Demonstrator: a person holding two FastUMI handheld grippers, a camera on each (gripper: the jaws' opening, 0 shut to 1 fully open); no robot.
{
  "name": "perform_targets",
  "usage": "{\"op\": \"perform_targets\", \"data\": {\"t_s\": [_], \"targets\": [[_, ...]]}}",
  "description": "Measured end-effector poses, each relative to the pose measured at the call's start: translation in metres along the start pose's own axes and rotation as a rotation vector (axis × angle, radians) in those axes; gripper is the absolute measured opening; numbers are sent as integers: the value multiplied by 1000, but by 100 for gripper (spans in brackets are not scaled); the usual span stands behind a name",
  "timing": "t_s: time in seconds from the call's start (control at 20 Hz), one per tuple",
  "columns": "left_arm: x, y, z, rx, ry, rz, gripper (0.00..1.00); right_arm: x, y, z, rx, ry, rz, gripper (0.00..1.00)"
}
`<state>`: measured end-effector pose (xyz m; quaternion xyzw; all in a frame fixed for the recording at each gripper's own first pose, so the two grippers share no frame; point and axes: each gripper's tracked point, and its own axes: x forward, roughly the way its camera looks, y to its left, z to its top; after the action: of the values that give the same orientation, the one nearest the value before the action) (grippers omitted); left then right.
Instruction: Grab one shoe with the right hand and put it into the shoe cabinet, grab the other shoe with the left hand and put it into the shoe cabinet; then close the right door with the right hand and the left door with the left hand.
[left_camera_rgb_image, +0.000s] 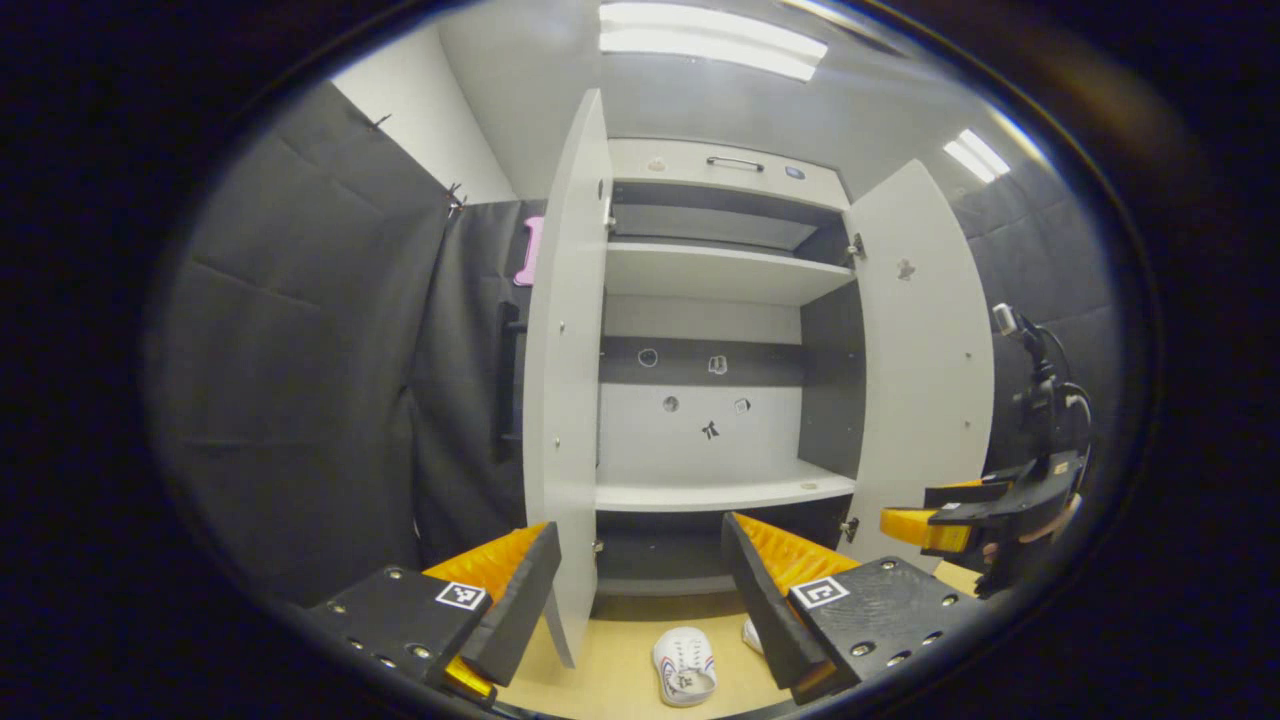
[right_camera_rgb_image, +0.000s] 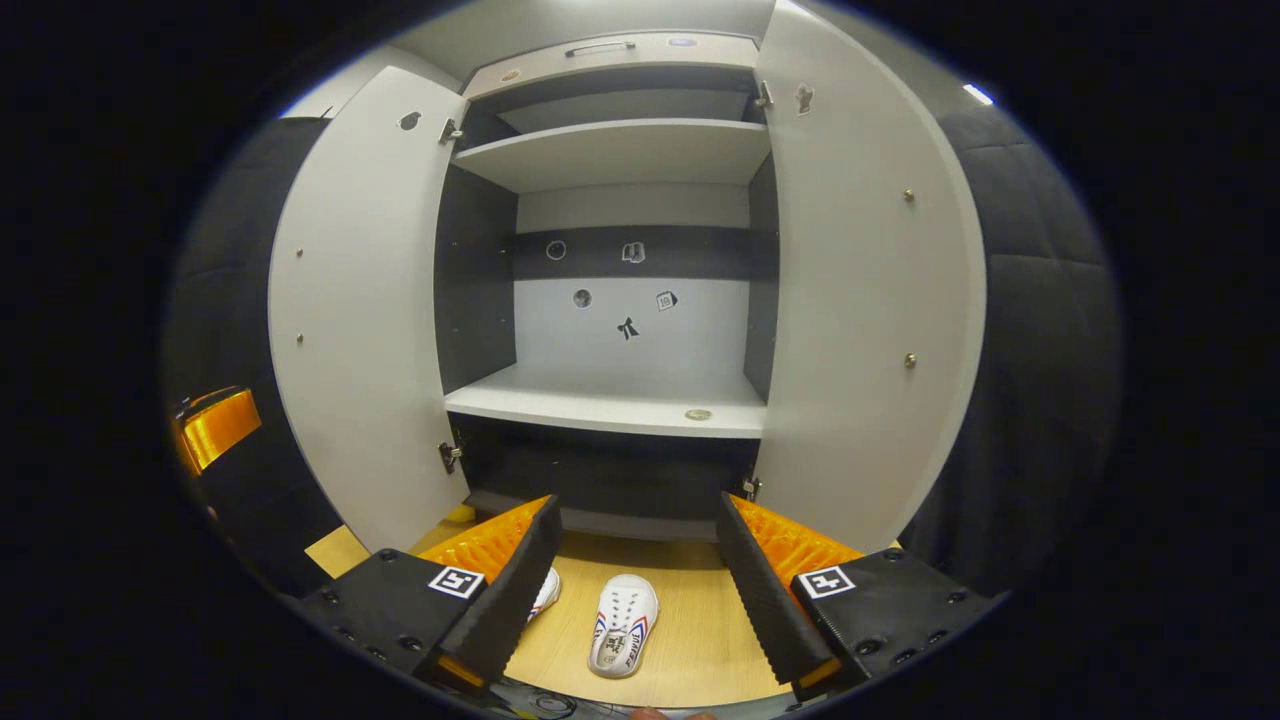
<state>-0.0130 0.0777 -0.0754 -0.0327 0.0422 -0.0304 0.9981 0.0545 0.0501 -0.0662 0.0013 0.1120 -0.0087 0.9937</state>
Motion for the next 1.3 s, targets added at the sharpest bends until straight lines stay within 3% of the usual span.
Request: {"op": "perform_targets", "data": {"t_s": [0.2,0.45,0.65,0.9,0.95,1.15,1.3], "targets": [[-6,2,-21,-33,49,-10,94,30,21,-34,-15,125,50,97],[-12,-5,-46,19,110,-19,94,67,45,-98,28,314,135,98],[-3,-12,-55,-26,151,-23,94,105,56,-148,53,417,170,97],[8,-11,-65,-22,197,33,94,141,60,-218,111,570,158,93],[10,-11,-68,-22,208,46,94,145,59,-232,110,596,156,96],[16,-16,-72,-39,232,96,94,146,57,-277,53,690,159,93],[20,-16,-73,-38,240,140,93,148,60,-297,37,731,171,96]]}}
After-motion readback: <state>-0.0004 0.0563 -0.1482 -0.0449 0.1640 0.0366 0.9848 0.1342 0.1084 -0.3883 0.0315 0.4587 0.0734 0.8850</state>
